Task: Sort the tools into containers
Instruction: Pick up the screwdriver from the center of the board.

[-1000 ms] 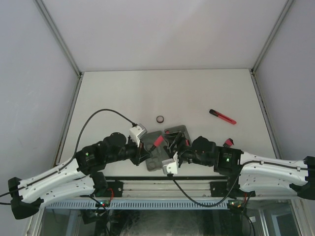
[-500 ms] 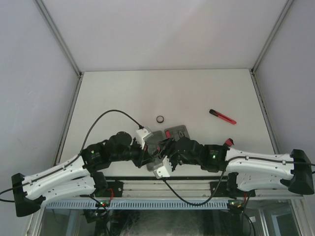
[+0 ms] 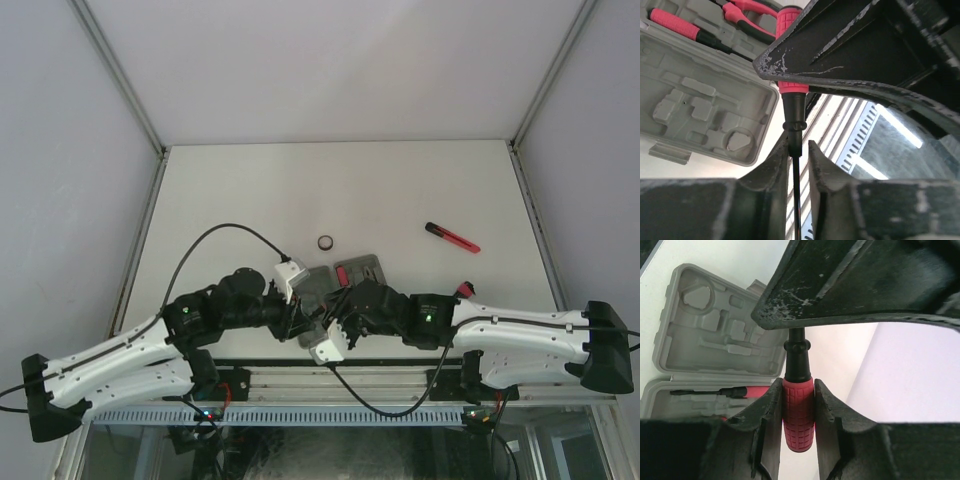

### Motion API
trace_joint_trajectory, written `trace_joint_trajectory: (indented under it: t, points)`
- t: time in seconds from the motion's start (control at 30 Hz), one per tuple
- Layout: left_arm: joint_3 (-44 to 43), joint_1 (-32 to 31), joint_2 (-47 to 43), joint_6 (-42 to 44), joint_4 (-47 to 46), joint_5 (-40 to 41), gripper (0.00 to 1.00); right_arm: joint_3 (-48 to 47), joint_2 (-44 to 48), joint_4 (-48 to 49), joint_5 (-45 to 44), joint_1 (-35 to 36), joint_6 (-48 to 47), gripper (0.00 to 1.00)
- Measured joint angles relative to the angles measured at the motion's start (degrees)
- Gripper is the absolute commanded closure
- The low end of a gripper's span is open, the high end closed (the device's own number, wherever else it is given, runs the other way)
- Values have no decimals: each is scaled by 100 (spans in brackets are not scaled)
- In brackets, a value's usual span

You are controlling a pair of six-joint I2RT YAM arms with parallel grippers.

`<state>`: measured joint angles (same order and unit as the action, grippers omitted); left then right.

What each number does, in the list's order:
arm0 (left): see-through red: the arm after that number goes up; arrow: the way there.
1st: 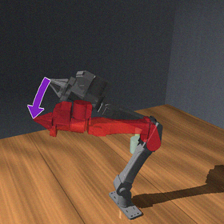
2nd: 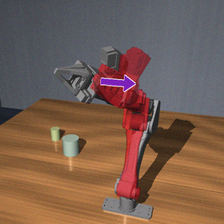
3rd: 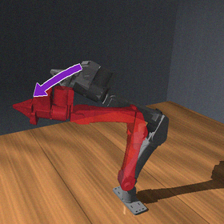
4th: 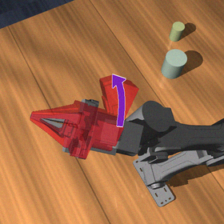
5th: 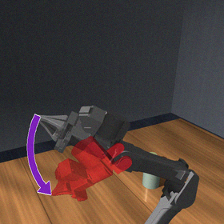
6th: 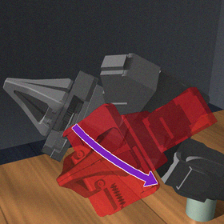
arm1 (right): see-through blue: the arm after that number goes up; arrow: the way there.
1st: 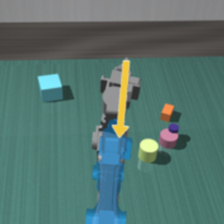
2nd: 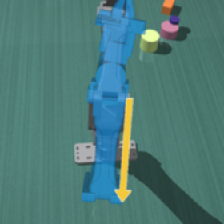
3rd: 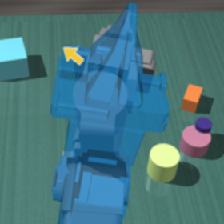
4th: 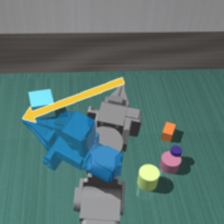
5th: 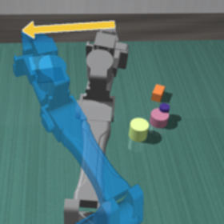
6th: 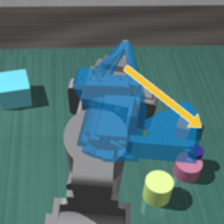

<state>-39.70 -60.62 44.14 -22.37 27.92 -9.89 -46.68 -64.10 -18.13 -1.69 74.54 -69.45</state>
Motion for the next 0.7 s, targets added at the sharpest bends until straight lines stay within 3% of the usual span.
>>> trace_joint_trajectory:
  t: [0.1,0.33,0.7]
  points:
    - [0,0,-175,-2,-76,20,60,0,2,-44,-79,13,2,97]
    - [7,0,-673,-15,-205,271,52,0,44,-238,-258,13,348,98]
    - [223,0,-2090,-380,-323,1777,48,564,789,431,-1001,7,2802,99]
